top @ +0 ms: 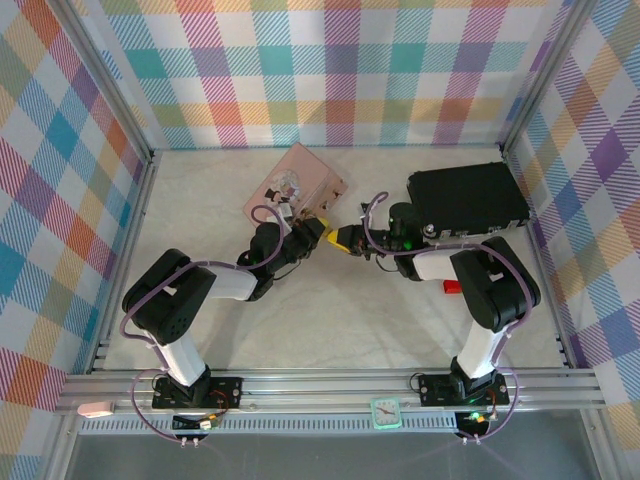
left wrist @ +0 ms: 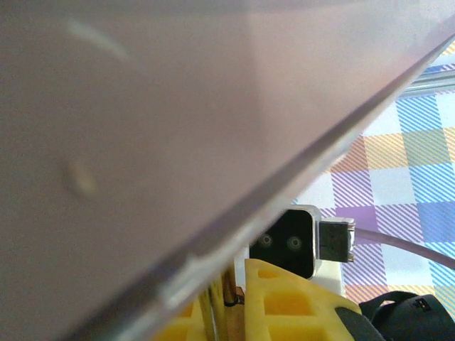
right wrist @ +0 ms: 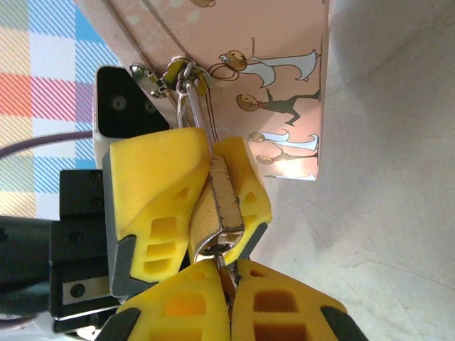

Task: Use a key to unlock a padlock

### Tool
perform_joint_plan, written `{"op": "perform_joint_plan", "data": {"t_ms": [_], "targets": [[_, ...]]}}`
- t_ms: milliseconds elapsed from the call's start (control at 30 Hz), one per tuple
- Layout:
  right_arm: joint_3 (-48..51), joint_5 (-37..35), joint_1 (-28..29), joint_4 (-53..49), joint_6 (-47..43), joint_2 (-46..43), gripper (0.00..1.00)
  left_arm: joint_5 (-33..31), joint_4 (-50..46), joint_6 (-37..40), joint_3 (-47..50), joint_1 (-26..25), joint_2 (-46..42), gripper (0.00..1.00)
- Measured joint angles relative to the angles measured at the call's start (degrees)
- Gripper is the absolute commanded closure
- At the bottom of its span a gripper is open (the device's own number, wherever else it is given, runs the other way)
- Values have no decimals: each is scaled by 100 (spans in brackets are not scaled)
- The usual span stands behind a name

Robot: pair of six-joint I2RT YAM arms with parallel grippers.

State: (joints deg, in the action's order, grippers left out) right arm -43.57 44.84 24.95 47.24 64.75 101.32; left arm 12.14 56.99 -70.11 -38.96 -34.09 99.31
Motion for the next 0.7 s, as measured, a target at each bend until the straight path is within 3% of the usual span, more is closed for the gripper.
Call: {"op": "perform_joint_plan", "data": {"t_ms": [233, 533, 700], "targets": [[232, -511, 149, 999, 968, 208, 100, -284, -26, -72, -20, -24, -4, 100], [177, -634, 129, 1058, 962, 345, 100, -461, 162, -284, -85, -39, 229, 100], [179, -584, 101, 1058, 935, 354, 95, -474, 201, -365, -85, -46, 264, 100]]}}
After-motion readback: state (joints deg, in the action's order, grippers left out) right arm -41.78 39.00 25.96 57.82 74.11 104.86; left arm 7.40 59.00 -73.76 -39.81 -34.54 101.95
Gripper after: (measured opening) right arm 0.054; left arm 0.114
